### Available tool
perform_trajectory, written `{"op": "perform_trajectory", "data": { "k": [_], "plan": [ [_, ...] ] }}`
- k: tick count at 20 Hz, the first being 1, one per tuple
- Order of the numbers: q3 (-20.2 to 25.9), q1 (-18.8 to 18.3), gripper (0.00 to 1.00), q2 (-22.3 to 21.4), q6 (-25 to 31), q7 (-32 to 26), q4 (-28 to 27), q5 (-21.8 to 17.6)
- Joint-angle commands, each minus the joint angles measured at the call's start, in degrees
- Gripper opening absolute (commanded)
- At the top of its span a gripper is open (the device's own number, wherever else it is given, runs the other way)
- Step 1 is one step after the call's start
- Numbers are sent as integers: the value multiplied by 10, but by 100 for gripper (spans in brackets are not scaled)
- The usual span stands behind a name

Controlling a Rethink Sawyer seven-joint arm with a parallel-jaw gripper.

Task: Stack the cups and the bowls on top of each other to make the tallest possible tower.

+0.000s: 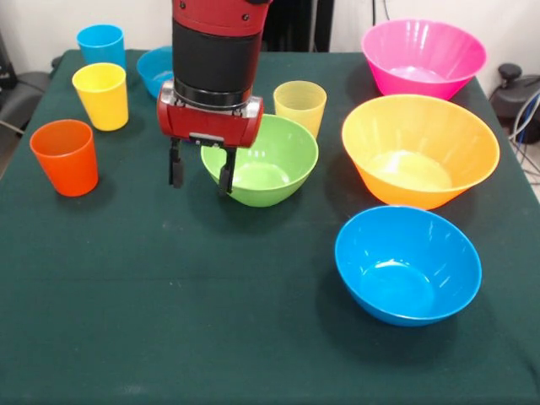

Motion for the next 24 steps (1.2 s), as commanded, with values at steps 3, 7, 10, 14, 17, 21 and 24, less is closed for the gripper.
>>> {"op": "perform_trajectory", "data": {
  "k": [3, 7, 10, 14, 17, 21, 24],
  "plan": [
    [10, 12, 100, 75, -67, 30, 32, -50],
    [1, 14, 100, 90, -91, 30, 31, -53],
    [-5, 19, 100, 83, -89, 30, 38, -47],
    [-11, 30, 100, 71, -79, 34, 44, -36],
    [-9, 34, 100, 57, -71, 33, 53, -28],
    [3, 32, 100, 12, -37, 23, 78, -12],
    [5, 34, 100, -20, -4, 14, 88, -2]
  ]
}}
